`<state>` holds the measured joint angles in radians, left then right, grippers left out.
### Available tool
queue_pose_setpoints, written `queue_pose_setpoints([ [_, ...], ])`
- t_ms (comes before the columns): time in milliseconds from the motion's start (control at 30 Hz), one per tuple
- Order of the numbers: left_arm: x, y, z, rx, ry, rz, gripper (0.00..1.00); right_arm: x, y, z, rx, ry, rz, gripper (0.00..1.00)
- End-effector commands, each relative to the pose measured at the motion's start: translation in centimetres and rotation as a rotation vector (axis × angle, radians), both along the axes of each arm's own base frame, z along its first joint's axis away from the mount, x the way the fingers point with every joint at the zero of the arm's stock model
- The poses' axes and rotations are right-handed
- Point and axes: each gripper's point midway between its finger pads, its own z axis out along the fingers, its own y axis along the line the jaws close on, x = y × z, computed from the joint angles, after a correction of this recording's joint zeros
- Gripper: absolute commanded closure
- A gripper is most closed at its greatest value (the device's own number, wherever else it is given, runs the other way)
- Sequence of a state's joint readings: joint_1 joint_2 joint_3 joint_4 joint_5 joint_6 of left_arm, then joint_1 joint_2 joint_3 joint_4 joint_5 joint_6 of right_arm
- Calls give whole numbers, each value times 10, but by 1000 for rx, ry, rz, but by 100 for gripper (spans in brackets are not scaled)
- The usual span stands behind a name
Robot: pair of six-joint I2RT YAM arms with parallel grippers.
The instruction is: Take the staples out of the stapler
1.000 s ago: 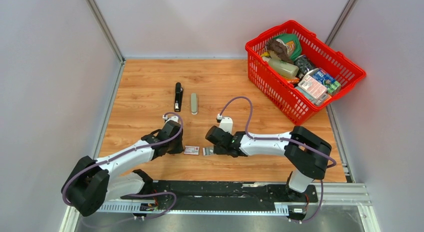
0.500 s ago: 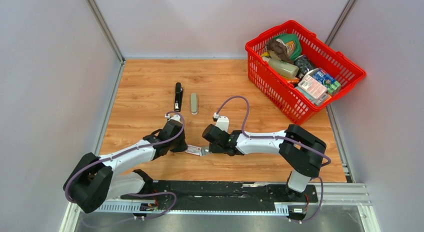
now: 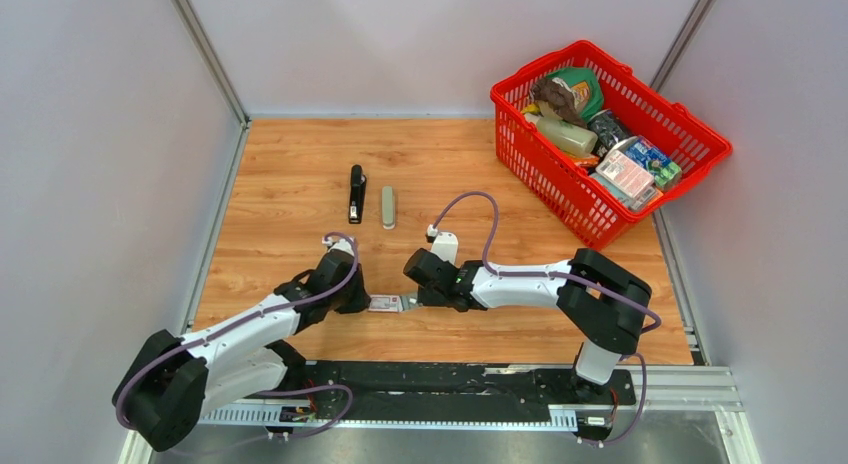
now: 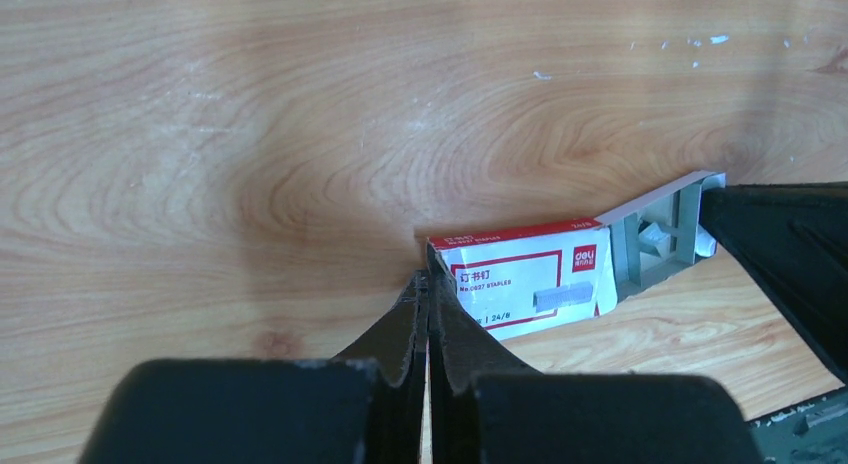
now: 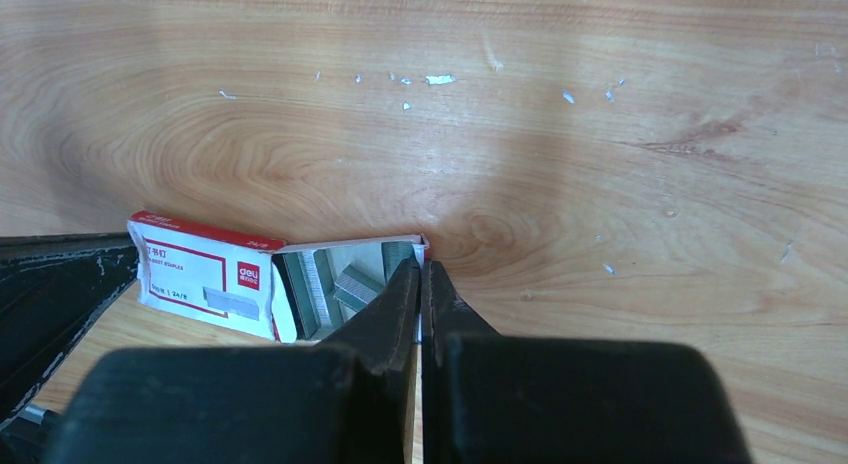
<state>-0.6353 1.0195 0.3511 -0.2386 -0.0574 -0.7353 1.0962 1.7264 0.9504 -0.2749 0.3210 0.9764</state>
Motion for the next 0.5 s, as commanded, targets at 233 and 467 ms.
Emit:
queue_pose_setpoints([
  [233, -25, 14, -12, 29, 69, -1, 100, 6, 0, 2, 8, -11, -29, 98],
  [467, -23, 12, -8, 20, 62, -3, 100, 3, 8, 1, 21, -4, -12, 98],
])
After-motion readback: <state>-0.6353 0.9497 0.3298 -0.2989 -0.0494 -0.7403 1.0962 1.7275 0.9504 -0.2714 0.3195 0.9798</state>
